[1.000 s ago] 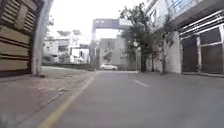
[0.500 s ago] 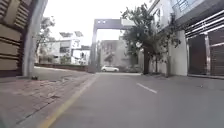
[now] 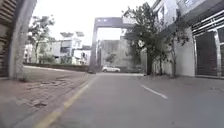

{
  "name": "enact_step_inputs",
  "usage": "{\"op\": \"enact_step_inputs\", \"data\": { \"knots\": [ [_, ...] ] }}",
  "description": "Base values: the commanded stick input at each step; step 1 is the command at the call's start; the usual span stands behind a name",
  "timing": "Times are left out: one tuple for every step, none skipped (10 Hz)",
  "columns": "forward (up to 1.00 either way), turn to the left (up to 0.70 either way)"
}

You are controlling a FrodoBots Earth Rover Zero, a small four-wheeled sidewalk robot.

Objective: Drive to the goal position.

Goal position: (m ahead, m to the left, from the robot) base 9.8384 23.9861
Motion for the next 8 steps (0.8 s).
{"op": "enact_step_inputs", "data": {
  "knots": [
    [1.00,0.06],
    [1.00,0.06],
    [1.00,0.06],
    [1.00,0.06],
    [1.00,0.06],
    [1.00,0.06],
    [1.00,0.06],
    [1.00,0.06]
  ]
}}
